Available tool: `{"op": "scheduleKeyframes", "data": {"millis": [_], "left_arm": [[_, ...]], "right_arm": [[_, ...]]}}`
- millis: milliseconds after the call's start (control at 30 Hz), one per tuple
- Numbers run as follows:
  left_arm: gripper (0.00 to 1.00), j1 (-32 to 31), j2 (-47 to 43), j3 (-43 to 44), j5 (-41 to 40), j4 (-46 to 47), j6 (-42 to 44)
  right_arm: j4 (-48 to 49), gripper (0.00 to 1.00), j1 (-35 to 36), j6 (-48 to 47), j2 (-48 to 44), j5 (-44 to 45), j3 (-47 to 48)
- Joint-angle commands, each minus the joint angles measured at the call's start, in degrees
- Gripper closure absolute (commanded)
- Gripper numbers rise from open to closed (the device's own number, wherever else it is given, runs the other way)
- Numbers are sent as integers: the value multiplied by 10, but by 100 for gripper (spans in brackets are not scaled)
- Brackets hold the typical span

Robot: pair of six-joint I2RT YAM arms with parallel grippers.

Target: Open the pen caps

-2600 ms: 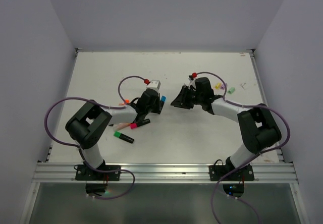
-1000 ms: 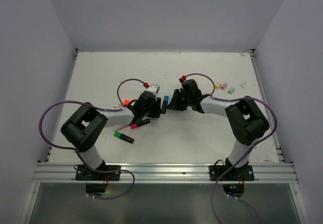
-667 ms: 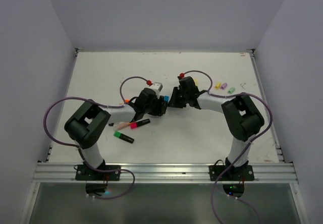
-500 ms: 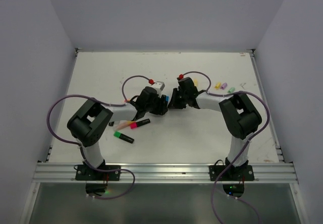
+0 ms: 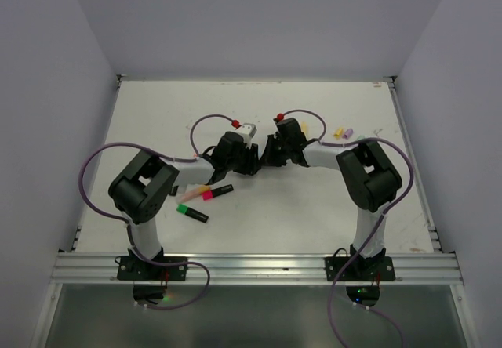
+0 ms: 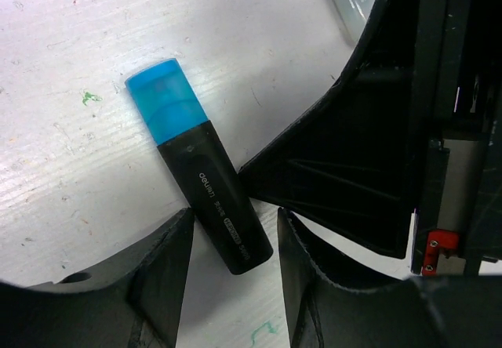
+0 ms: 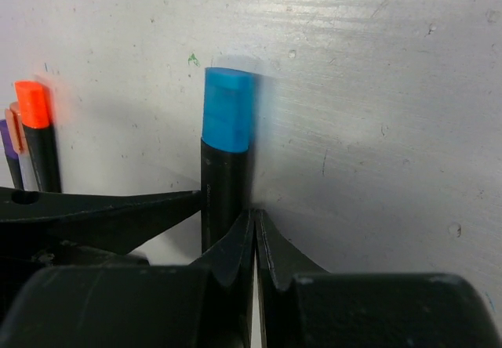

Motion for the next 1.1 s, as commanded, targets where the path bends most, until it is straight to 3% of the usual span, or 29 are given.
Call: {"op": "scheduleKeyframes", "data": {"millis": [0, 267, 633, 900, 1067], "left_arm": [[50, 3, 24, -8, -13, -7, 10], [50, 4, 31, -7, -61, -35, 0], [51, -1, 56, 29, -100, -91, -3], [53, -42, 96, 79, -208, -197, -6], [56, -60, 99, 63, -231, -208, -23]], "right_arm": [[40, 95, 6, 25, -2, -36, -13], [-36, 84, 1, -16, -68, 79, -14], [-86, 84, -13, -42, -141, 121, -17], [-112, 84, -23, -56, -206, 146, -21], [-116, 83, -24, -60, -216, 146, -25]]}}
